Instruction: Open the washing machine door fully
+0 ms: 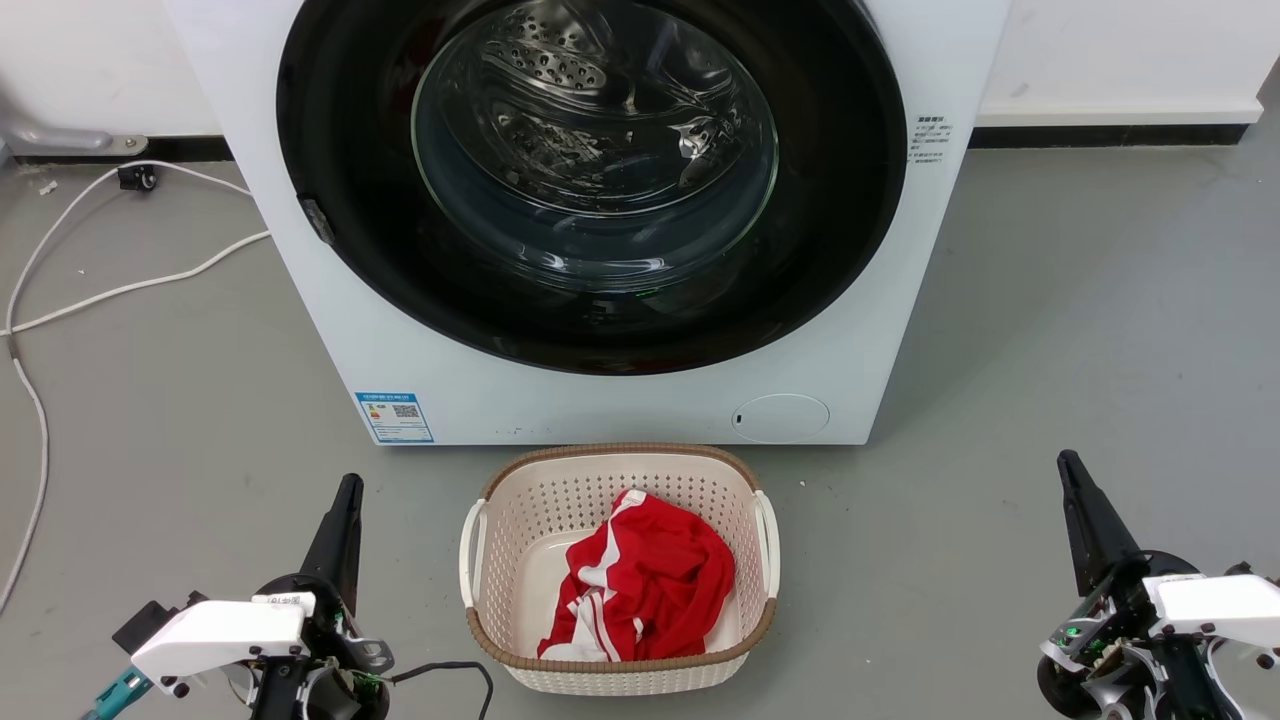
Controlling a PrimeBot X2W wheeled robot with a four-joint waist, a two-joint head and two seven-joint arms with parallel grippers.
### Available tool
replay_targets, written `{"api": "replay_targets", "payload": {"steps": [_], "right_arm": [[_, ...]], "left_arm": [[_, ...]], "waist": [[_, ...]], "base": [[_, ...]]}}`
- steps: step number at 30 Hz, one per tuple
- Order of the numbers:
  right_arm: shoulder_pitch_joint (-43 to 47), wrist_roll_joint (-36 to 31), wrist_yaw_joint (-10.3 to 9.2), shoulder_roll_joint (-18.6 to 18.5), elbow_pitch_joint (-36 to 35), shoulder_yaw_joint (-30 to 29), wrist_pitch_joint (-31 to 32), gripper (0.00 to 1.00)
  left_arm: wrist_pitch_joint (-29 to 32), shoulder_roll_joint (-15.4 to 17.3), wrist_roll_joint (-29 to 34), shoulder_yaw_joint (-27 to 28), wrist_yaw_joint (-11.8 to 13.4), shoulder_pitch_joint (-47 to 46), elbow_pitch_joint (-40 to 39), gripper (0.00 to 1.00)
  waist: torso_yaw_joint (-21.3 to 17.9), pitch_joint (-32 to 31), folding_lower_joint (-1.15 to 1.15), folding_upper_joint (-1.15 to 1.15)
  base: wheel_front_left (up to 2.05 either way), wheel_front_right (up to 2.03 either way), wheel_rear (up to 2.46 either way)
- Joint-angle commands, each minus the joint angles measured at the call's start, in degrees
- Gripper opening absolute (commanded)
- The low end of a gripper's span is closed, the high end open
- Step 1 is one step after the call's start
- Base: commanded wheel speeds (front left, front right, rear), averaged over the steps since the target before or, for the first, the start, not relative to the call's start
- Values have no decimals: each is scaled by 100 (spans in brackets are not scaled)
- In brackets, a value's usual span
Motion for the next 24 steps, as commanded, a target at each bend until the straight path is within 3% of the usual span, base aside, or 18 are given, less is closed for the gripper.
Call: {"api": "replay_targets", "payload": {"steps": [1,7,8,17,24], "right_arm": [[-68,-8,0,22,6,-7,17,0],[-68,-9,0,23,6,-7,18,0],[0,0,0,1,1,-1,0,100],[147,-98,0,-4,-79,31,-178,100],[216,-537,0,-85,-220,110,-401,100]], "left_arm": [[24,-8,29,21,-17,-38,4,0],[25,-8,24,21,-17,-38,4,0],[-1,0,7,1,1,0,2,100],[-220,-10,180,-203,4,21,19,100],[-410,-9,751,-280,2,-4,-167,100]], "waist": [[0,0,0,0],[0,0,0,0],[0,0,0,0],[-1,1,0,0],[-2,1,0,0]], "base": [[0,0,0],[0,0,0],[0,0,0],[0,0,0],[0,0,0]]}}
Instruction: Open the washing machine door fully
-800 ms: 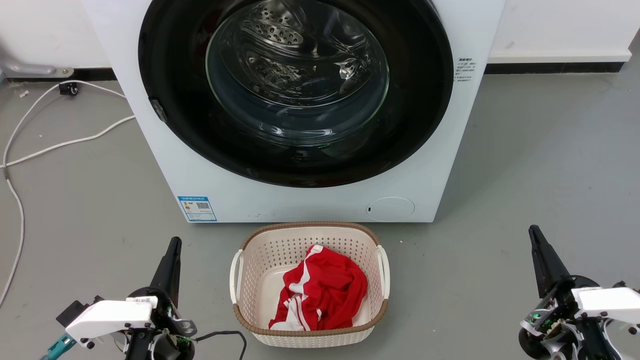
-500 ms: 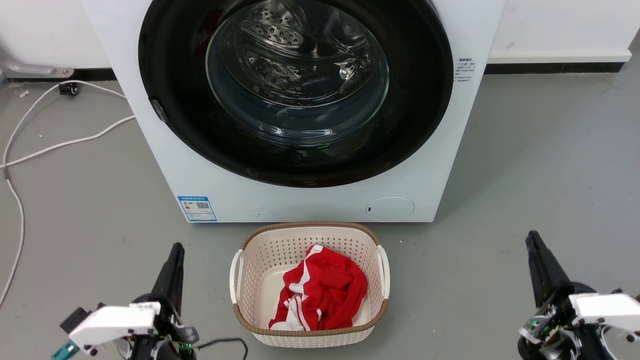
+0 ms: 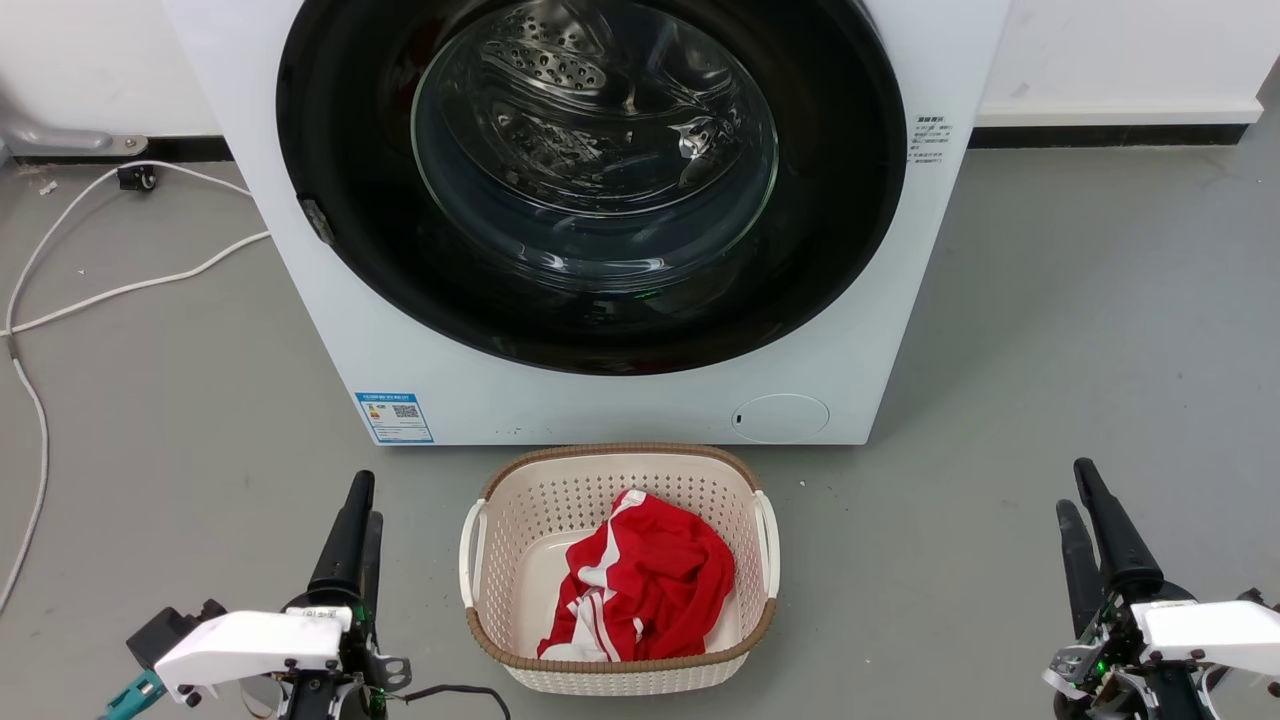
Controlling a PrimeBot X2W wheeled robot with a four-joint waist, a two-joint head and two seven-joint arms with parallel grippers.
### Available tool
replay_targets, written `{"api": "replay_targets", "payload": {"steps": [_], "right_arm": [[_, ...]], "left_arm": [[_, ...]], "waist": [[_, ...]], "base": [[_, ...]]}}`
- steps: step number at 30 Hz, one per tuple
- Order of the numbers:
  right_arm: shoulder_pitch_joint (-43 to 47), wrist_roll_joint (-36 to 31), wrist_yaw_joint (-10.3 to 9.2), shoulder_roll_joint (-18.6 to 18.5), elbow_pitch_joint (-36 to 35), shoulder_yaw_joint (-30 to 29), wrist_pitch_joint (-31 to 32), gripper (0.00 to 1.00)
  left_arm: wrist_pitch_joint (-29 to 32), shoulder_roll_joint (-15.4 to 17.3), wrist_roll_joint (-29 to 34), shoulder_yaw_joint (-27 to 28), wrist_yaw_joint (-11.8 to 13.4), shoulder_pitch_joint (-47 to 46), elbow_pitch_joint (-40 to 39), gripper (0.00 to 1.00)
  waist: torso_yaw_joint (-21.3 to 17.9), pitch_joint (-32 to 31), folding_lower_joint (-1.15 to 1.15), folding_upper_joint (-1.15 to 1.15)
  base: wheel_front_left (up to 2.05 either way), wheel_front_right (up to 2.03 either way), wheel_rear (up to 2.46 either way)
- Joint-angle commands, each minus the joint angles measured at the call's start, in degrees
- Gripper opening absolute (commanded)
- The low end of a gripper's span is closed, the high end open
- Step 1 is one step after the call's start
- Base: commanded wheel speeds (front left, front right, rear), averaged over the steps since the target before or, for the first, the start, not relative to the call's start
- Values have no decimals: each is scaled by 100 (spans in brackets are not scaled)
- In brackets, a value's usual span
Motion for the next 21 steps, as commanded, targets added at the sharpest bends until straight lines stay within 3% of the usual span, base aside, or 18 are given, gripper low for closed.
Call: {"api": "replay_targets", "payload": {"steps": [1,5,12,21], "right_arm": [[-45,-234,1,-82,-156,24,-74,100],[-36,-703,1,-117,-258,3,-153,100],[17,-1978,1,-72,-588,-25,-346,100],[110,-3086,1,-108,-839,137,-522,100]], "left_arm": [[-70,16,271,-29,-7,-166,-185,100],[-146,16,599,-37,5,-175,-311,100],[-338,17,1673,-322,221,-226,-552,100],[-516,18,2630,-604,480,-265,-651,100]], "waist": [[-1,0,0,0],[-4,3,0,0],[-24,14,0,0],[-40,22,0,0]], "base": [[0,0,0],[0,0,0],[0,0,0],[0,0,0]]}}
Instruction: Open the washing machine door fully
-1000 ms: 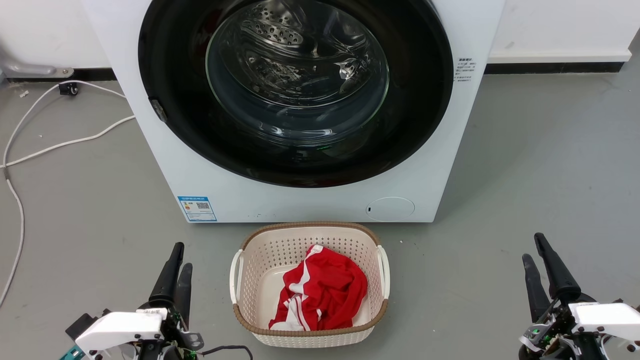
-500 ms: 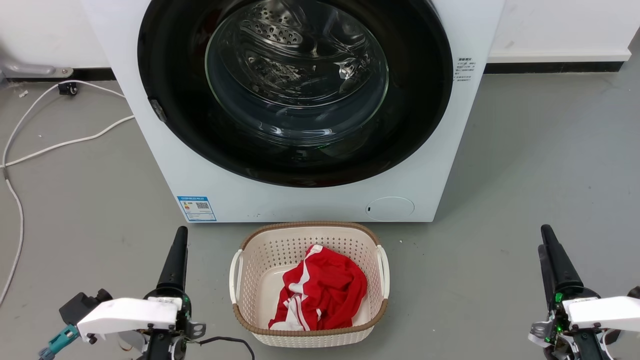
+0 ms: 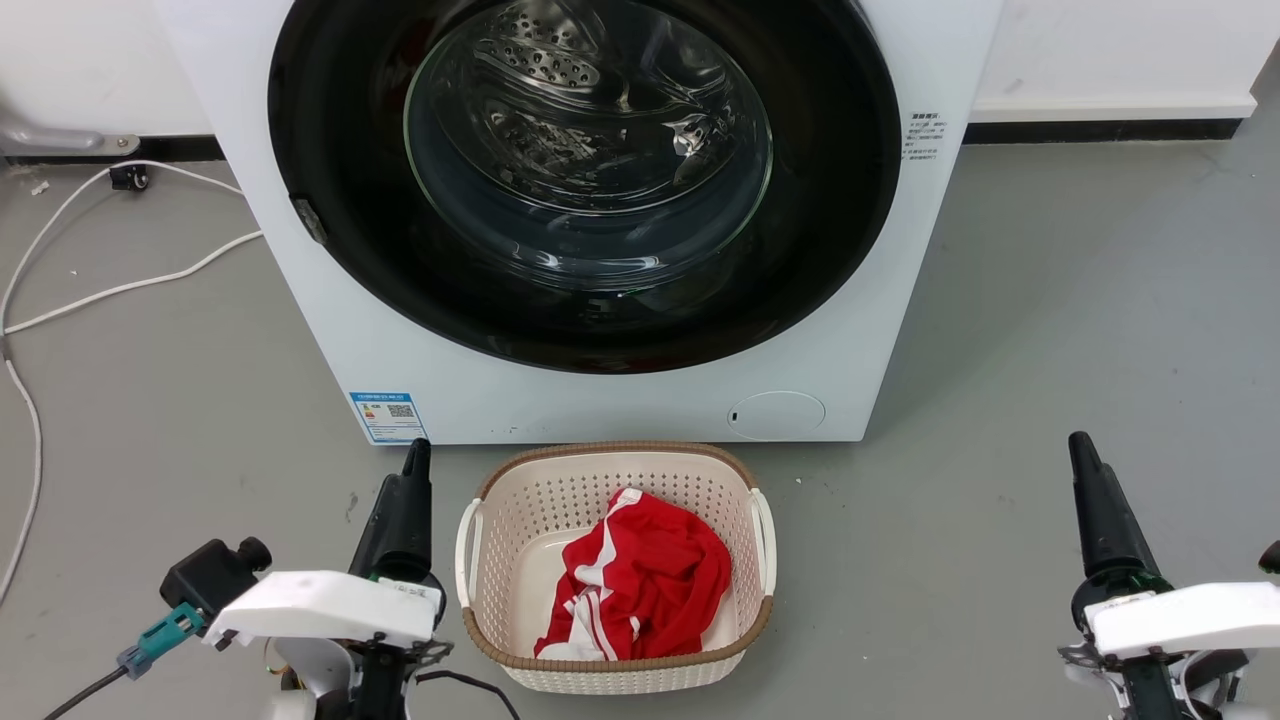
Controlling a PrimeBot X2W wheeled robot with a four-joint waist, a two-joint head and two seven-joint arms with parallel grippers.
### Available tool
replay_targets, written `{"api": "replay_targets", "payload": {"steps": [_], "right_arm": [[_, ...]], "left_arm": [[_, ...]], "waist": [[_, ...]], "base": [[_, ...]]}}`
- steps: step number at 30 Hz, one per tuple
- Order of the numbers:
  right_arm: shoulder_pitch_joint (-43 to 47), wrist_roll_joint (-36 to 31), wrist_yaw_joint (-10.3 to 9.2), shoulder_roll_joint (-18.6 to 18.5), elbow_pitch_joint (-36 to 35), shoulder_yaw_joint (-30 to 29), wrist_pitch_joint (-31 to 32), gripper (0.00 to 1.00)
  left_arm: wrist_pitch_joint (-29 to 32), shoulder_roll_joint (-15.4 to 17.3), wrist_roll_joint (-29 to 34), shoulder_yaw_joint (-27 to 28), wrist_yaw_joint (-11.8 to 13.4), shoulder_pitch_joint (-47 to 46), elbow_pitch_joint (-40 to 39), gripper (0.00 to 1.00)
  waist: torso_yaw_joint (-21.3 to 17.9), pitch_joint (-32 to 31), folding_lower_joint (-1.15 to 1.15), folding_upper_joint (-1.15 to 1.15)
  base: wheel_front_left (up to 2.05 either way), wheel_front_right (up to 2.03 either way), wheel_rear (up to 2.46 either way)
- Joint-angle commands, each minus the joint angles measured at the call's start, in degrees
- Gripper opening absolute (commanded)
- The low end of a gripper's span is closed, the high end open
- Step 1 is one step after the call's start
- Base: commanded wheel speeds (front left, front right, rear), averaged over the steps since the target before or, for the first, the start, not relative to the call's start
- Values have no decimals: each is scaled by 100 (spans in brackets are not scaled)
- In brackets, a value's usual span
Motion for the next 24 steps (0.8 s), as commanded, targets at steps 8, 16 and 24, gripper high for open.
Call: {"api": "replay_targets", "payload": {"steps": [8,16,24], "right_arm": [[69,-972,1,-73,-256,115,-190,100],[141,-1750,1,-88,-312,168,-338,100],[181,-2443,1,-94,-360,218,-437,100]], "left_arm": [[-196,16,914,-222,196,-189,-111,100],[-348,17,1724,-352,269,-217,-98,100],[-487,17,2421,-461,357,-264,-110,100]], "waist": [[3,0,0,0],[4,-9,0,0],[-1,-14,0,0]], "base": [[0,0,0],[0,0,0],[0,0,0]]}}
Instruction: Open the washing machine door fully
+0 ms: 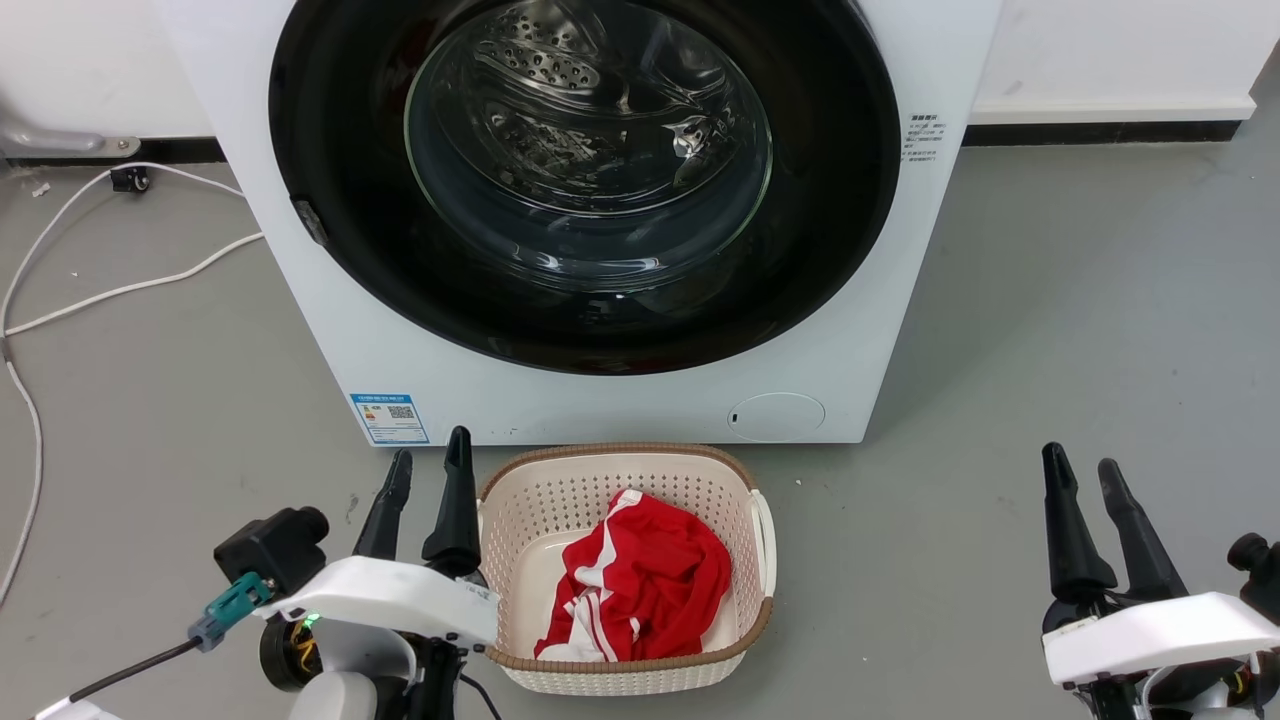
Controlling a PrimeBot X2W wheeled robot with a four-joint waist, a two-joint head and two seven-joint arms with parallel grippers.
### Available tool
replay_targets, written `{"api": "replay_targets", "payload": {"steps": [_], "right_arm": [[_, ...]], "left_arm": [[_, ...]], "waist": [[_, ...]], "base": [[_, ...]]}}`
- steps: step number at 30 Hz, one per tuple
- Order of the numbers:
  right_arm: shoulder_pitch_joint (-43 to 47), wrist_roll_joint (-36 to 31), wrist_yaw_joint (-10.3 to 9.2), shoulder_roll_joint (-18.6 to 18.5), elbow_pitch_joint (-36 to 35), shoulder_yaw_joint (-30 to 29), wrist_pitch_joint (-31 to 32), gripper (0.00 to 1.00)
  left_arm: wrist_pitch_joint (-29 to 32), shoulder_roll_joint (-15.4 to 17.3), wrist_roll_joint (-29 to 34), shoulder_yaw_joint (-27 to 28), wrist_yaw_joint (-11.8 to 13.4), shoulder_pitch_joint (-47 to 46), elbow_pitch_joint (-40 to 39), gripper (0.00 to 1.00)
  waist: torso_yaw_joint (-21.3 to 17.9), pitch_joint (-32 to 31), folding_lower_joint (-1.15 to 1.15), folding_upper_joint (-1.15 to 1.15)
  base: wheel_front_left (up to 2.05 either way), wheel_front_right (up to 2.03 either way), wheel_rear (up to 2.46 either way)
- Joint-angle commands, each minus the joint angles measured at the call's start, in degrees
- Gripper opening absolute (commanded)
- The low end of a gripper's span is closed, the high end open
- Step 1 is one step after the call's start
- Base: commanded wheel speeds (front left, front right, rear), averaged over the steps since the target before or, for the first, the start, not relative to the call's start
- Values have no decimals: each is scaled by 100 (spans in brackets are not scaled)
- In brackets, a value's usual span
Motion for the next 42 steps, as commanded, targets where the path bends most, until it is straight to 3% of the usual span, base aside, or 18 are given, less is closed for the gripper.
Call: {"api": "replay_targets", "payload": {"steps": [1,18,42], "right_arm": [[-5,-193,0,-53,-107,25,-40,100],[92,-1662,0,-63,-264,110,-168,100],[240,-2952,-1,40,-422,51,-227,100]], "left_arm": [[-63,15,179,-32,29,-157,-72,100],[-351,23,1412,-289,166,-166,-28,100],[-657,37,2605,-505,281,-139,27,100]], "waist": [[-1,1,0,0],[15,-6,0,0],[47,-6,0,0]], "base": [[0,0,0],[0,0,0],[0,0,0]]}}
